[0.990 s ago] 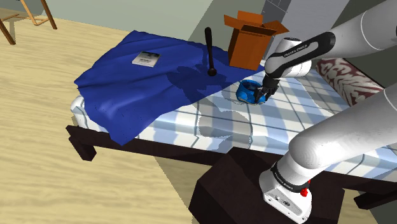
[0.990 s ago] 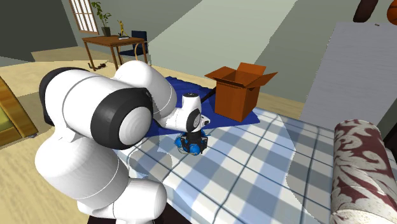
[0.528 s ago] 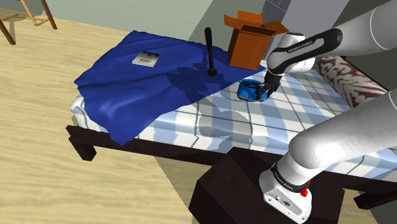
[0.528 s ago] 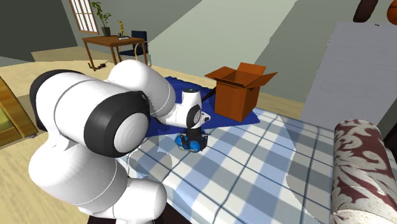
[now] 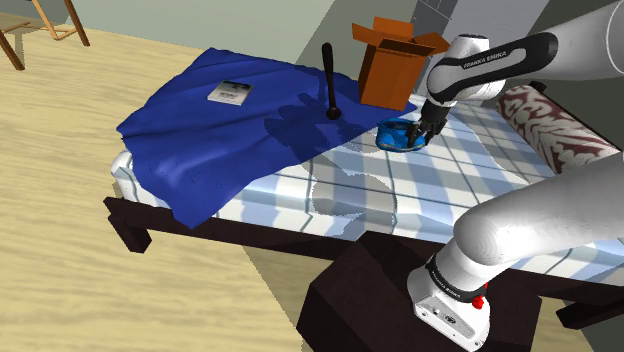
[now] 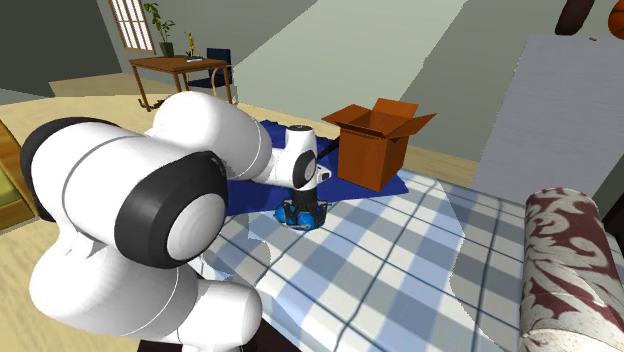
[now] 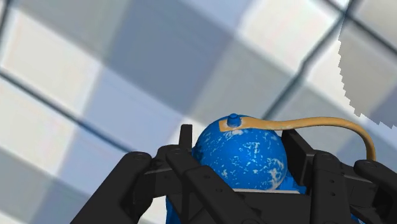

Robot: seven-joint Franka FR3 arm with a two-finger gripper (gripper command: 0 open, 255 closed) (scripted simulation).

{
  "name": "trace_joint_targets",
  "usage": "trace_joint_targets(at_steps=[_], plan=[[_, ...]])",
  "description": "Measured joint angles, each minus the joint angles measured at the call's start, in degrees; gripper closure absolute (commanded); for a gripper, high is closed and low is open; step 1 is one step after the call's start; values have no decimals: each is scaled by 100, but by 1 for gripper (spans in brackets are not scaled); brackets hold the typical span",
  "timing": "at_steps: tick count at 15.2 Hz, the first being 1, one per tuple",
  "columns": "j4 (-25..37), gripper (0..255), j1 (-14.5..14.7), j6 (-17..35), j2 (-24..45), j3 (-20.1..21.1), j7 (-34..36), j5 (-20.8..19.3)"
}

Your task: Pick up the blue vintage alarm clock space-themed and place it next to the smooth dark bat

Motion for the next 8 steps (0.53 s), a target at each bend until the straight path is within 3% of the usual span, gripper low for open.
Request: trace_joint_targets(at_steps=[8], plan=[[406,255,-2,-743,-341,131,9,29]])
